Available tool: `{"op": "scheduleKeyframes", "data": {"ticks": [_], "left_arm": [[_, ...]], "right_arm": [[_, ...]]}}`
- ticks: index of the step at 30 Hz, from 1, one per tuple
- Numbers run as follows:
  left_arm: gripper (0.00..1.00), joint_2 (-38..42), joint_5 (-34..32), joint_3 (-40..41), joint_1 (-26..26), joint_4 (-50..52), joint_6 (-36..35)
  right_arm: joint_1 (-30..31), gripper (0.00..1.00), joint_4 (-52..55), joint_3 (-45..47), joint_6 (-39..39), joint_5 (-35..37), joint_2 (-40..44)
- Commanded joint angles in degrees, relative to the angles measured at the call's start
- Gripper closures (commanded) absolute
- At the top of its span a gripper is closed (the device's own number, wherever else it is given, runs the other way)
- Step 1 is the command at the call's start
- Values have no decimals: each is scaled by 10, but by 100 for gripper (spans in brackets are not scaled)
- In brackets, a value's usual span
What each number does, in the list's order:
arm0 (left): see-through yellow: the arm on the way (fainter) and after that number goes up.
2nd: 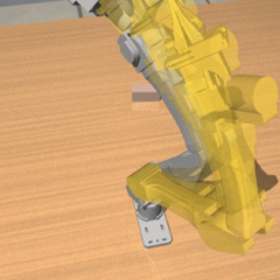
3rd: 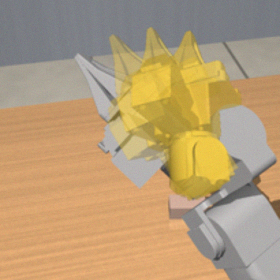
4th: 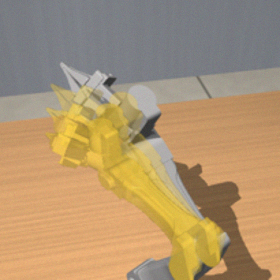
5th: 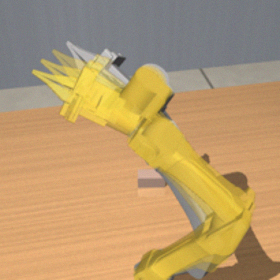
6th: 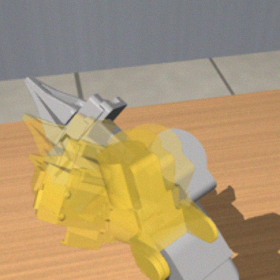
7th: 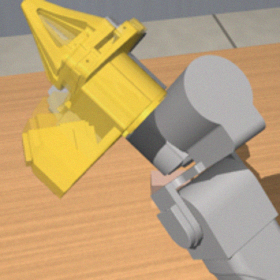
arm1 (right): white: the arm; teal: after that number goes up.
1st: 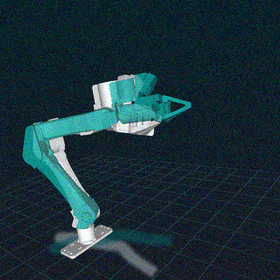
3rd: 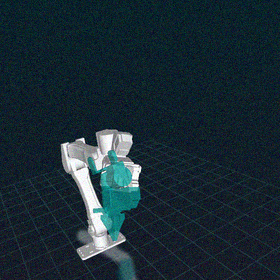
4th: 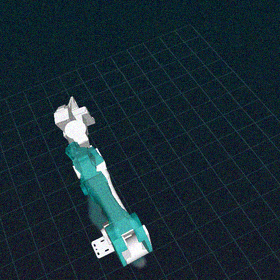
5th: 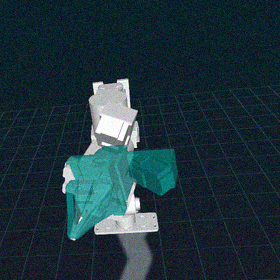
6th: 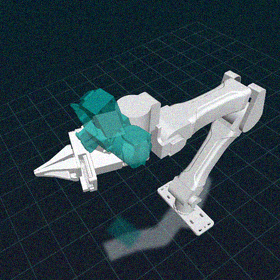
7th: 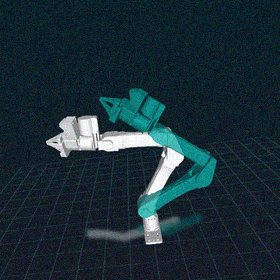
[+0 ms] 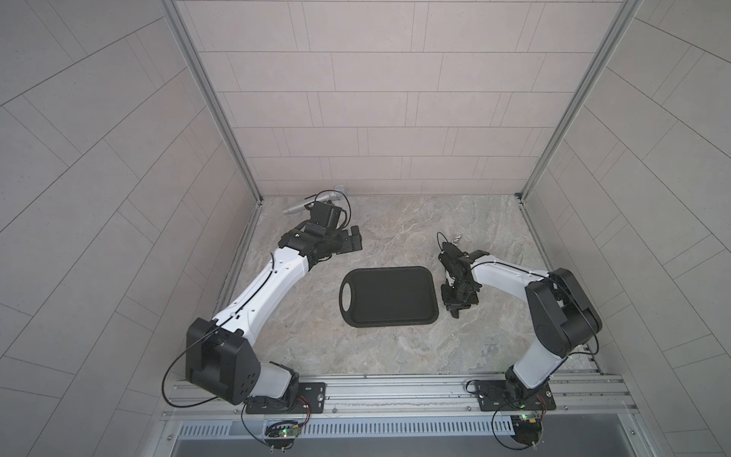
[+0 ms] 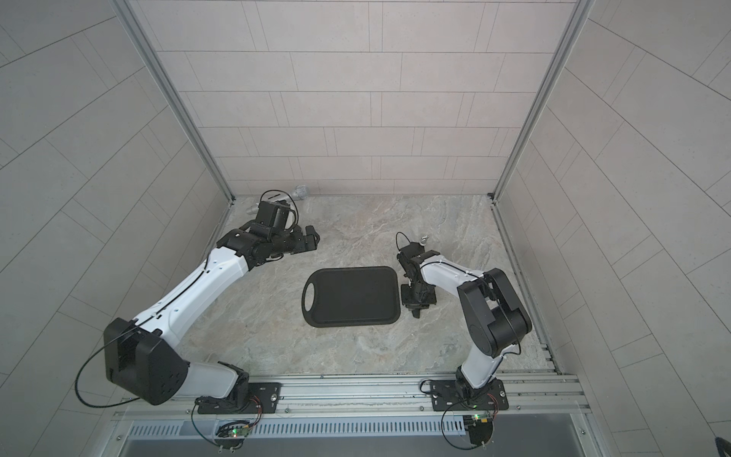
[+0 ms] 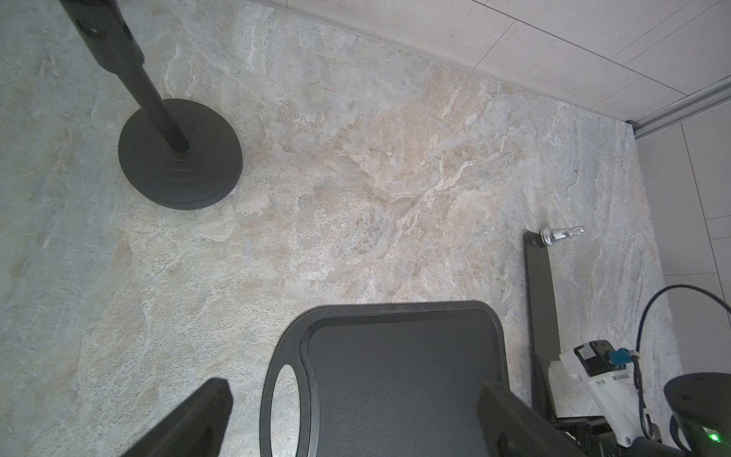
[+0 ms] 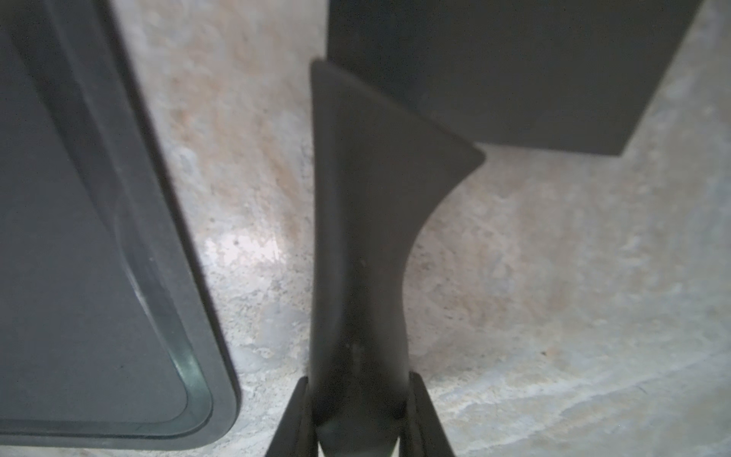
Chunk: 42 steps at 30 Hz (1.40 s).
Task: Align the knife with the edge of the cutting board
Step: Pick up the knife at the center of the board, then place the knife at the edge of the cutting board.
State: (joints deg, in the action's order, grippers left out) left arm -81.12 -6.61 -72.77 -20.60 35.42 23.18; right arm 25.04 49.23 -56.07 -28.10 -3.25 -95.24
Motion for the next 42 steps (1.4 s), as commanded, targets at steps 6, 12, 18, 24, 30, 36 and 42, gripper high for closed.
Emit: {"op": "scheduleKeyframes", "data": {"ticks": [6, 12, 18, 24, 30, 36, 42], "left_arm": [[0, -3, 8, -14, 2, 12, 1], [0, -3, 8, -14, 2, 12, 2], [0, -2, 5, -14, 3, 12, 1], [0, -1, 4, -13, 3, 12, 0], [0, 2, 5, -13, 3, 12, 2], [0, 2, 5, -13, 2, 12, 2], [0, 1, 6, -13, 1, 12, 2]], "right_arm": [[7, 100, -49, 22, -22, -11, 64], [7, 100, -66, 43, -34, -28, 118], [8, 100, -78, 62, -50, -61, 150], [12, 100, -96, 81, -63, -100, 172], [39, 100, -102, 95, -73, -101, 184], [67, 100, -95, 105, -92, -84, 199], [94, 100, -85, 108, -103, -65, 210]]}}
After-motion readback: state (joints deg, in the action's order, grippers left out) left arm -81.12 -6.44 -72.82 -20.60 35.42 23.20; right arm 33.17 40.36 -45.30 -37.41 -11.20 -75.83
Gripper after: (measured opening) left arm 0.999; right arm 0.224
